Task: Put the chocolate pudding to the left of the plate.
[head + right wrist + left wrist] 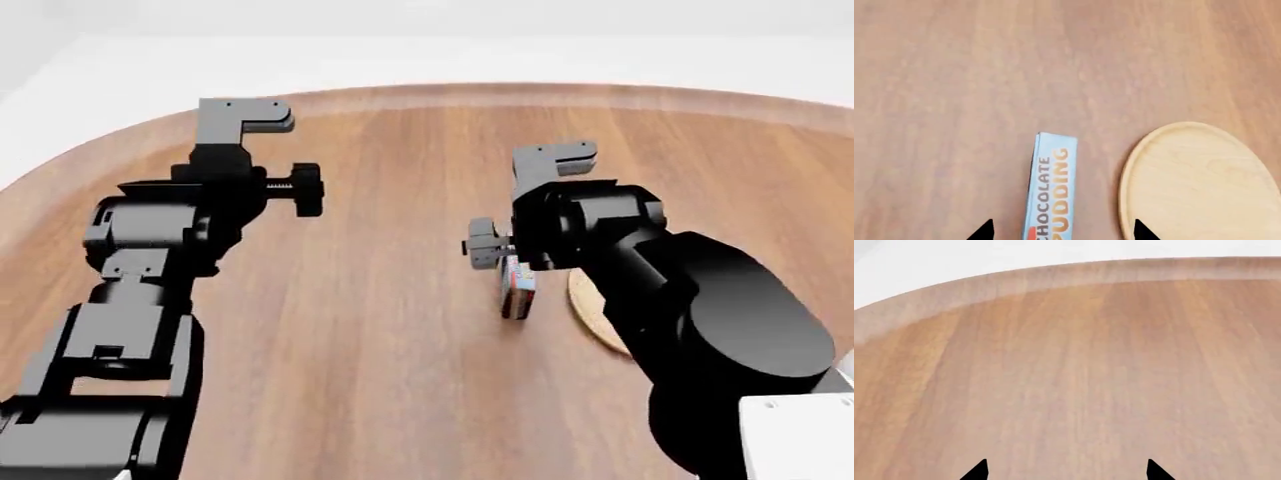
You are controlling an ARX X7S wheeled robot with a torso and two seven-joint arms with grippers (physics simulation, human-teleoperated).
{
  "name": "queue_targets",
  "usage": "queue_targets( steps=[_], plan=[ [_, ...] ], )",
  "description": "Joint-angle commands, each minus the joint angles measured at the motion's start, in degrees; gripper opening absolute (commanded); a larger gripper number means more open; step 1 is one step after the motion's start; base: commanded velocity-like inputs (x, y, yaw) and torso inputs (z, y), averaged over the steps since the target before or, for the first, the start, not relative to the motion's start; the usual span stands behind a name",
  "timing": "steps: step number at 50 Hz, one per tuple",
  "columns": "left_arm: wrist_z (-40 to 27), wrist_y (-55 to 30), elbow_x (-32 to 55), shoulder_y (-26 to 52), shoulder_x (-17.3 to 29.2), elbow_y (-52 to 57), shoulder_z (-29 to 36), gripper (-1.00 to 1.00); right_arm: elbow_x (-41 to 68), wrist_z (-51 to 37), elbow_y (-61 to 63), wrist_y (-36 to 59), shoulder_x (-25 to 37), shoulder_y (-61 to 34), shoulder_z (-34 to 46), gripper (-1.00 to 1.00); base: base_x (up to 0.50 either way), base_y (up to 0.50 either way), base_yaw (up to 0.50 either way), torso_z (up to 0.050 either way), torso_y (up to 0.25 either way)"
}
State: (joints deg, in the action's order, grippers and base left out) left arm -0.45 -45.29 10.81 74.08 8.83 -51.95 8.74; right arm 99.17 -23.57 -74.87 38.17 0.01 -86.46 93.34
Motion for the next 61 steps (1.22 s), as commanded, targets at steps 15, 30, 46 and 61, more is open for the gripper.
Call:
queue_targets(
  steps=[15, 30, 46, 61],
  plan=[
    [-3.80, -23.01, 8.69, -17.65, 4.34, 50.61, -7.65, 1.00, 6.48, -12.41, 30.16, -15.01, 15.53, -3.04, 2.63, 1.00, 0.00, 0.00, 0.00, -0.002, 0.250],
    [-6.58, -26.38, 12.99, -34.09, 4.94, 81.23, -13.16, 1.00, -6.57, -27.92, 77.66, -35.04, 41.84, 4.22, -0.37, 1.00, 0.00, 0.00, 0.00, -0.002, 0.250],
    [-6.48, -18.75, 14.33, -56.24, 5.32, 103.42, -17.09, 1.00, -29.48, -38.61, 102.39, -52.03, 58.02, 18.47, 2.04, 1.00, 0.00, 0.00, 0.00, -0.002, 0.250],
    [-4.71, 3.00, 7.81, -77.16, 4.50, 106.63, -15.93, 1.00, -50.19, -46.89, 107.97, -62.21, 62.27, 31.92, 5.51, 1.00, 0.00, 0.00, 0.00, -0.002, 0.250]
  ],
)
